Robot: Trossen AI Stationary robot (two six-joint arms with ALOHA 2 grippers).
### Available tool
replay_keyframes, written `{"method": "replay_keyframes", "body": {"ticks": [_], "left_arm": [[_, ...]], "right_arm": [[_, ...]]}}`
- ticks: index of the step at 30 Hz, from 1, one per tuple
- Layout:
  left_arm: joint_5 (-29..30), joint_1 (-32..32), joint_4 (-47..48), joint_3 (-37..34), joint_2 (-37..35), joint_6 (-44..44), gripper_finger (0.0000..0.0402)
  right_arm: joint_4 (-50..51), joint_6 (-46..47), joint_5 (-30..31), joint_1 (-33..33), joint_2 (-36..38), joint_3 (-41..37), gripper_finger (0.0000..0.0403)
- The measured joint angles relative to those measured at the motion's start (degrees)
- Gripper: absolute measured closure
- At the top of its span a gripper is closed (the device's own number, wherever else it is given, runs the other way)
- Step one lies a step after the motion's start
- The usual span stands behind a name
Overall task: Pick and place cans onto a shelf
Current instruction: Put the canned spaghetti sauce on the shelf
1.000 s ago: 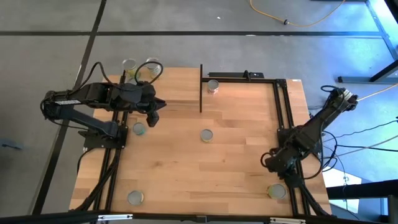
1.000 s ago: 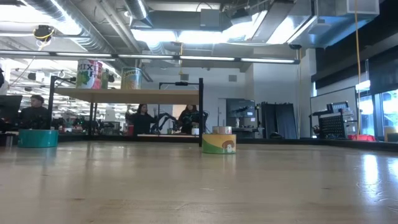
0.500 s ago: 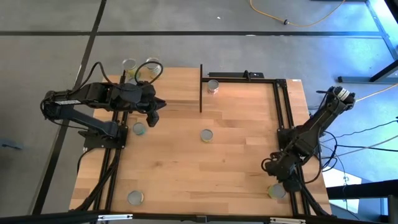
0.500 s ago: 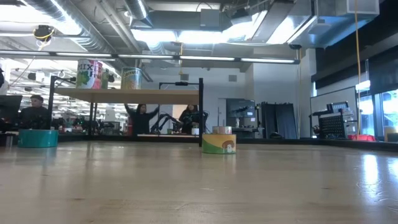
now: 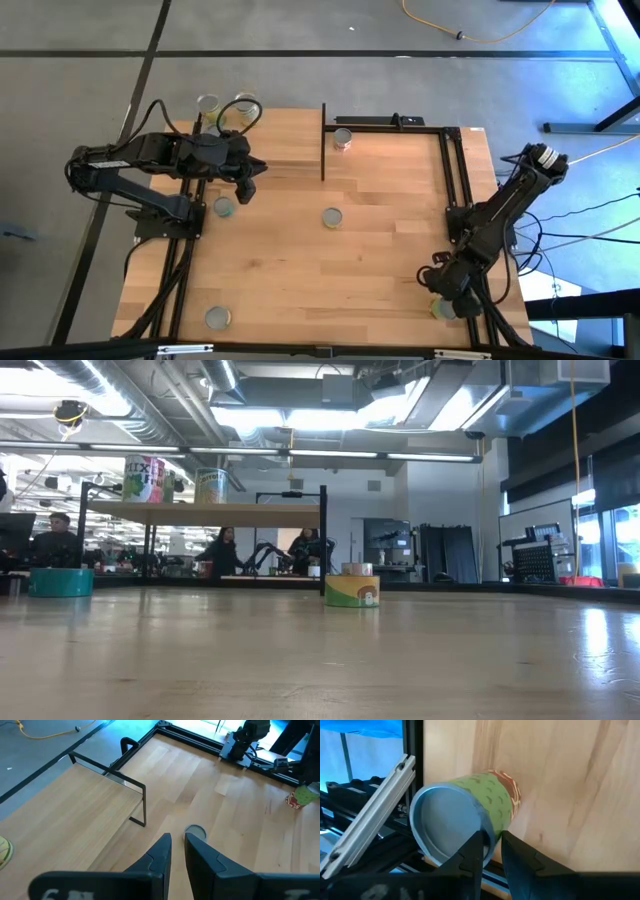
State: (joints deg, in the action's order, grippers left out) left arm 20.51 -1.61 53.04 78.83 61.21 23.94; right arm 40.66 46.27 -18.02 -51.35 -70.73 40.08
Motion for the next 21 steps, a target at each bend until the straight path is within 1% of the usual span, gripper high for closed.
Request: {"method": "replay_keyframes", "body": {"ticks": [4,9,14,21], "left_arm": [[0.0,0.0,0.0,0.0,0.0,0.02,0.0354],[-0.01,0.0,0.0,0.0,0.0,0.03,0.0354],[-0.11,0.0,0.0,0.0,0.0,0.0,0.0354],[-0.19,0.0,0.0,0.0,-0.02,-0.28,0.0354]], "right_arm": [[-0.17,0.1,0.78,-0.02,-1.47,0.13,0.0341],[-0.33,1.67,2.68,-0.03,-1.54,0.13,0.0388],[-0.84,5.92,5.69,-0.04,-1.48,0.48,0.0395],[1.61,8.69,11.52,1.15,-1.95,5.32,0.0396]]}}
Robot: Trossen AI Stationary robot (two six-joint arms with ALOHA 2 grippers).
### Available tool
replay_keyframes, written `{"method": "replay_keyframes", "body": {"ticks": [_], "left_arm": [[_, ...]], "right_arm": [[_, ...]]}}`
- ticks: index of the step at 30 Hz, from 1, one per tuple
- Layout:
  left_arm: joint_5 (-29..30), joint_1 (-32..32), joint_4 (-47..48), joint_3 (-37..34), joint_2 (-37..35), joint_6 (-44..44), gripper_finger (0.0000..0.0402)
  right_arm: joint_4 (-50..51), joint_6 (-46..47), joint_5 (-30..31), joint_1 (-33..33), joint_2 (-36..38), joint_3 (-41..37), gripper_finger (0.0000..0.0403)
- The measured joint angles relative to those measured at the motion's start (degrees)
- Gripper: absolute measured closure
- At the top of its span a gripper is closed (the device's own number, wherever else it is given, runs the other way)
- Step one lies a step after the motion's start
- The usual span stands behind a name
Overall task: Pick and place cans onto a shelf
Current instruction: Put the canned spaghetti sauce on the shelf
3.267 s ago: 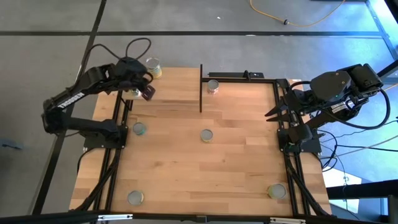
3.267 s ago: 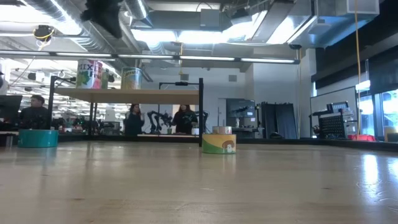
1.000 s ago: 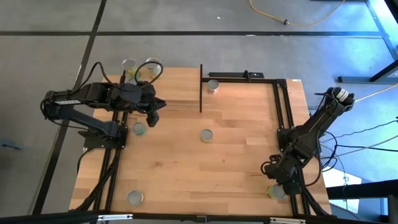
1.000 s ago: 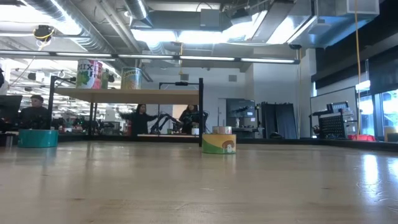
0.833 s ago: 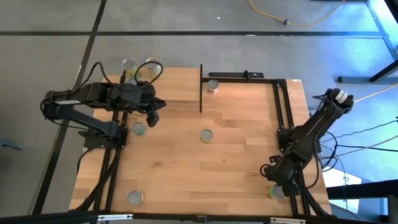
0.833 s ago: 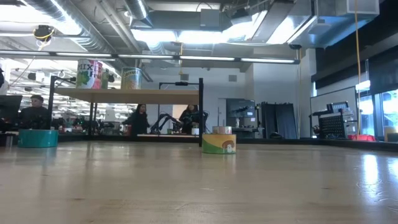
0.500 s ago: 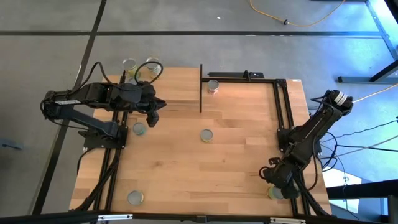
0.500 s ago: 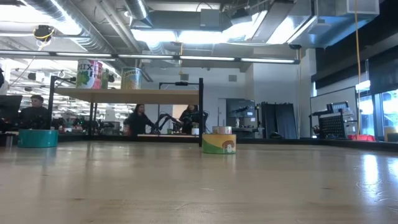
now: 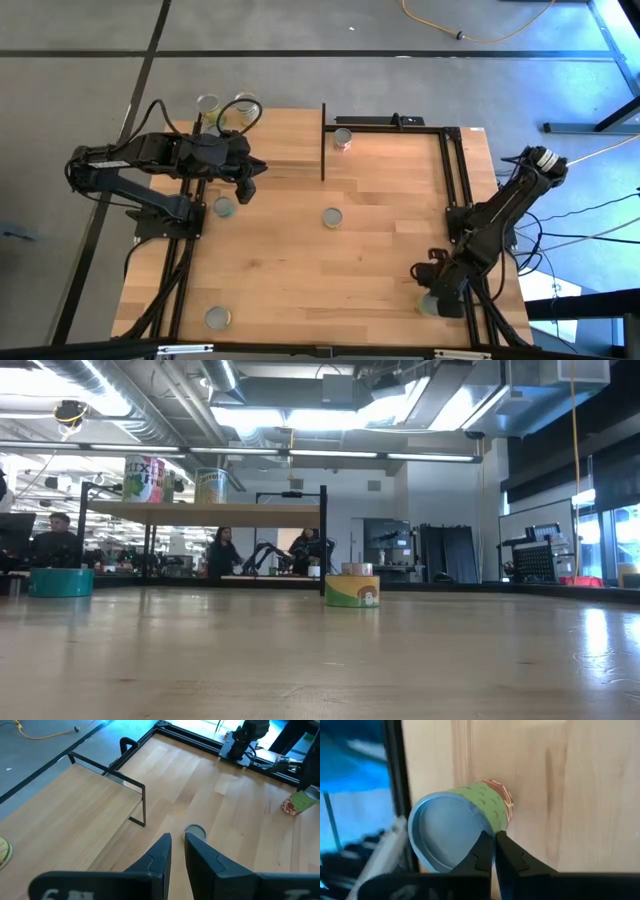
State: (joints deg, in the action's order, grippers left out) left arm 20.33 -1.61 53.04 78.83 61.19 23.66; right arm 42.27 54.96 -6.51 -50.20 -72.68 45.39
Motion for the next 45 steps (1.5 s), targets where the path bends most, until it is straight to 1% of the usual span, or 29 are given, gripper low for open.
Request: {"method": "replay_keyframes", "body": {"ticks": [5,10,13,18,21,24,29,31,36,38,40,43,45], "left_arm": [[-0.08,0.0,0.02,0.0,0.01,-0.21,0.0354],[-0.06,0.0,0.53,0.0,0.0,-0.24,0.0354],[-0.06,0.0,0.52,0.0,0.02,-1.07,0.0354],[-0.08,0.0,0.52,0.0,0.01,-4.29,0.0354],[-0.09,0.02,0.52,0.0,0.0,-4.35,0.0354],[-0.49,0.0,0.51,0.0,0.02,-4.35,0.0354],[-0.51,0.01,0.5,0.0,0.0,-4.32,0.0354],[-0.51,0.0,0.5,0.0,0.0,-4.32,0.0354],[-0.54,0.0,0.53,0.0,0.01,-4.27,0.0354],[-0.81,0.01,0.89,0.02,0.0,-3.63,0.0354],[-1.11,0.02,1.92,0.02,0.0,-2.67,0.0354],[-1.54,0.02,2.66,0.02,-0.02,-1.3,0.0354],[-1.63,0.02,3.27,0.02,-0.12,-0.82,0.0354]], "right_arm": [[6.81,2.04,1.33,2.81,0.08,6.36,0.0396],[13.93,3.17,4.86,7.17,0.04,14.59,0.0396],[20.15,2.81,6.91,10.94,-0.72,20.85,0.0396],[28.64,-1.53,9.18,18.7,-3.98,31.7,0.0396],[30.11,-5.43,9.27,23.54,-6.96,37.59,0.0396],[29.89,-11.34,8.38,27.96,-11.17,42.93,0.0396],[29.2,-24.2,6.45,34.5,-20.52,51.89,0.0396],[28.43,-29.67,6.33,36.48,-24.21,55.5,0.0396],[27.96,-41.44,3.55,40.76,-33.71,63.78,0.0397],[27.38,-45.17,2.84,41.9,-36.9,66.2,0.0397],[26.09,-48.15,0.28,42.83,-39.68,67.9,0.0397],[23.58,-51.68,-4.18,43.55,-42.89,68.45,0.0397],[22.29,-53.33,-5.7,43.82,-44.69,68.45,0.0397]]}}
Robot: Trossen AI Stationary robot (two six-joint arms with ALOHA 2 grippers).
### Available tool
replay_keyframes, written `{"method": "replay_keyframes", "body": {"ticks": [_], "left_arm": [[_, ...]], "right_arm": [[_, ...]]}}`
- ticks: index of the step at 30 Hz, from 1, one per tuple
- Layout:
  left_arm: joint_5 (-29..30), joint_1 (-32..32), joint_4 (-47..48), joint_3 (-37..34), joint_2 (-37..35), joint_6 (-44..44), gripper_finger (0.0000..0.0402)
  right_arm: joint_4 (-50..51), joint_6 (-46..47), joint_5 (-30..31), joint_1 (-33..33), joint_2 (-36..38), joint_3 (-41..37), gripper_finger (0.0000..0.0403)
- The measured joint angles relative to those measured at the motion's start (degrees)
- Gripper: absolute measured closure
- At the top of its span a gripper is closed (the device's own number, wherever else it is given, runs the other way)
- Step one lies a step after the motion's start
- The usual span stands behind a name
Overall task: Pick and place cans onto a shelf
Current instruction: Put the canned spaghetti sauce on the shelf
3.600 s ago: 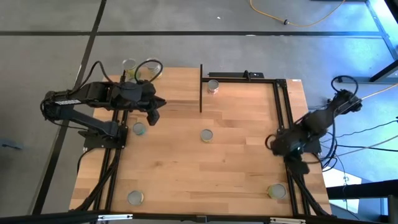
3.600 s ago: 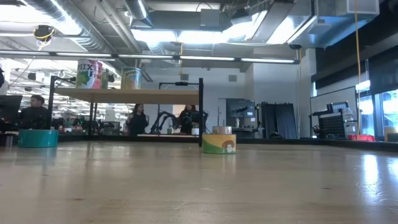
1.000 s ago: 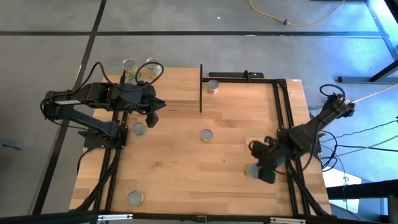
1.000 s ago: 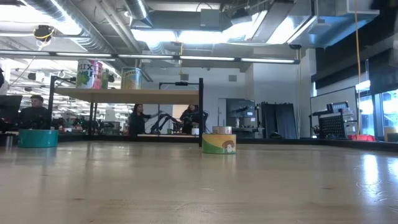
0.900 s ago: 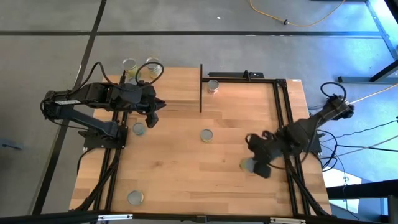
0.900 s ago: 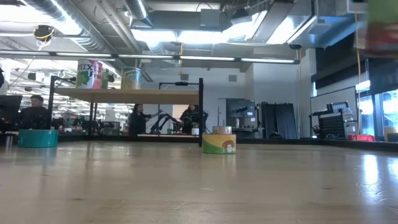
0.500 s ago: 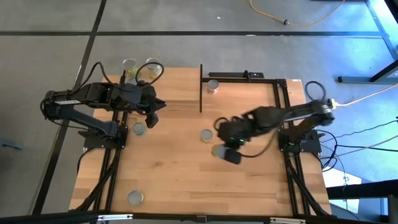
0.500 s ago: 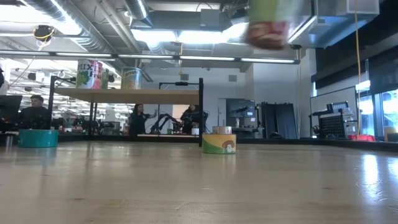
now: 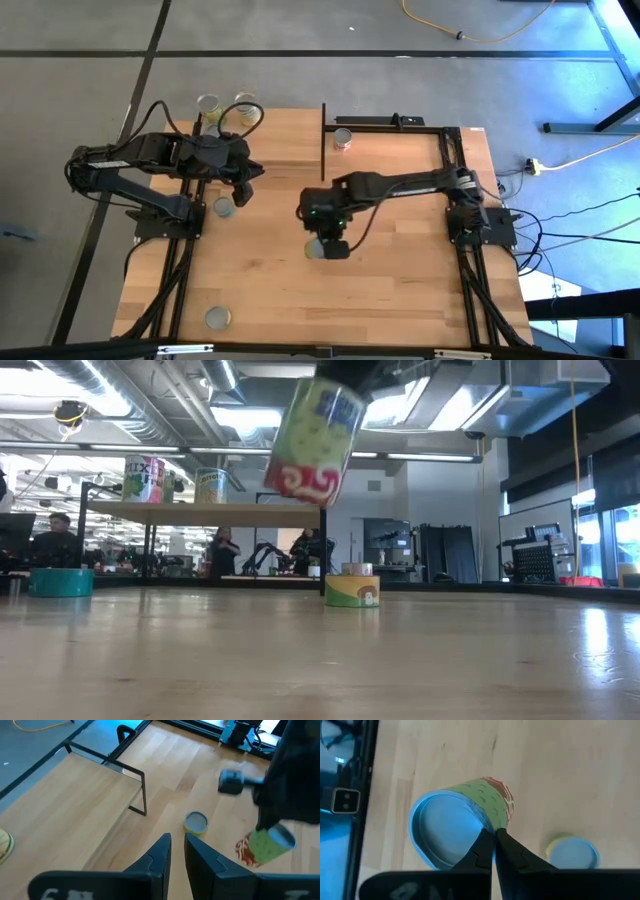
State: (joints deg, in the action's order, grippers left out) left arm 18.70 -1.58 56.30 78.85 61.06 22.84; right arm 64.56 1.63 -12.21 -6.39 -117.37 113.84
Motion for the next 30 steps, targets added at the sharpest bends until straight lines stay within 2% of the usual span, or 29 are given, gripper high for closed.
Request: {"method": "replay_keyframes", "body": {"ticks": [12,17,25,30], "left_arm": [[0.01,0.0,-0.14,0.02,-0.03,1.15,0.0354],[0.02,0.0,-0.16,0.02,-0.03,1.17,0.0354],[0.02,0.0,-0.14,0.02,-0.03,1.09,0.0354],[0.04,0.0,0.96,0.02,-0.03,1.07,0.0354]], "right_arm": [[-0.98,-5.31,0.11,0.39,-9.98,0.0,0.0397],[-1.08,-7.29,0.11,0.39,-10.74,0.09,0.0396],[-1.19,-7.92,0.79,0.52,-10.94,0.09,0.0329],[-0.28,-8.14,0.78,0.5,-10.61,2.31,0.032]]}}
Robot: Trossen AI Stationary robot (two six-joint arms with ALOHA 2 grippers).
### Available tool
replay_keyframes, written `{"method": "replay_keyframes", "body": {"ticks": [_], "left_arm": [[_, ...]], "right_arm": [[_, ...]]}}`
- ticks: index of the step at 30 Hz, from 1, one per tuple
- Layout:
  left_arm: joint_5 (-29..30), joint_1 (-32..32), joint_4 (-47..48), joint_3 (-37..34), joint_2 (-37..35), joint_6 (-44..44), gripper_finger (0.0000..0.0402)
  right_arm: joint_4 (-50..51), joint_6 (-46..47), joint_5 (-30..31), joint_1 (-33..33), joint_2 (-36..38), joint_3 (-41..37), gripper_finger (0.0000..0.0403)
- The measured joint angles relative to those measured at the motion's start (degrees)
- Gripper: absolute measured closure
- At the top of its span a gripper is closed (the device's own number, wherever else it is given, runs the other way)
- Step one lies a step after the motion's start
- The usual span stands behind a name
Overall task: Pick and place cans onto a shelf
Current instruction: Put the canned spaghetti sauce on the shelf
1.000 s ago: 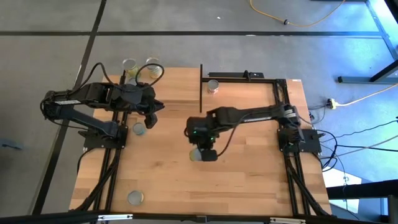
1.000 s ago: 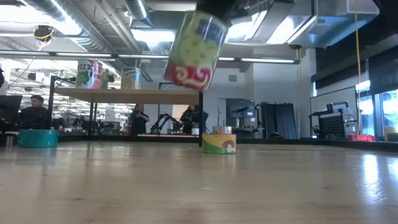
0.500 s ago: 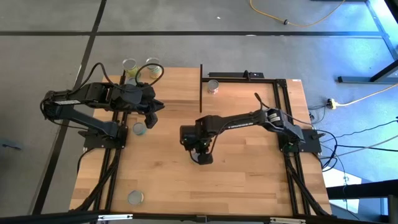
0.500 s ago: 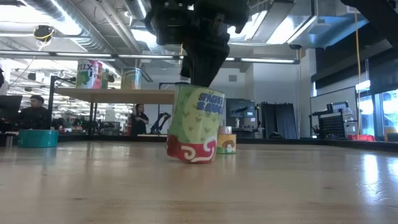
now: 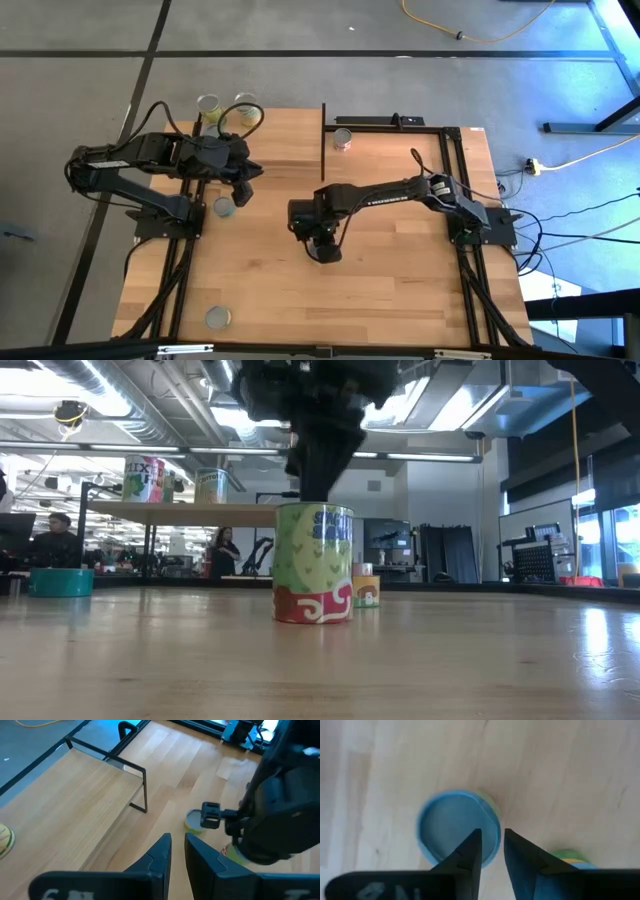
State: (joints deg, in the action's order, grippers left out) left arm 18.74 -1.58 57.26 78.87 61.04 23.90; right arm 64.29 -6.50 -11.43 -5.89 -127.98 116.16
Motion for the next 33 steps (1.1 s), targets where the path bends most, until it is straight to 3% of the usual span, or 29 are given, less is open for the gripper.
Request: {"method": "replay_keyframes", "body": {"ticks": [10,14,21,27,33], "left_arm": [[-2.61,0.0,3.98,-0.01,0.0,-0.45,0.0354],[-5.45,0.0,3.7,0.0,0.0,-0.9,0.0354],[-11.35,-1.71,-0.14,0.0,2.08,-13.33,0.0354],[-16.88,-6.56,-1.73,0.0,8.28,-24.14,0.0354],[-16.18,-12.23,-5.41,0.0,16.46,-28.98,0.0354]], "right_arm": [[9.44,-3.98,-0.48,-0.04,0.36,19.0,0.0319],[7.45,-4.56,-4.91,-0.13,6.56,16.01,0.0319],[12.93,-5.19,-9.79,-1.82,15.56,16.14,0.0319],[16.72,-6.0,-9.78,-4.92,23.81,16.19,0.0319],[20.92,-6.02,-9.3,-6.8,30.67,16.18,0.0319]]}}
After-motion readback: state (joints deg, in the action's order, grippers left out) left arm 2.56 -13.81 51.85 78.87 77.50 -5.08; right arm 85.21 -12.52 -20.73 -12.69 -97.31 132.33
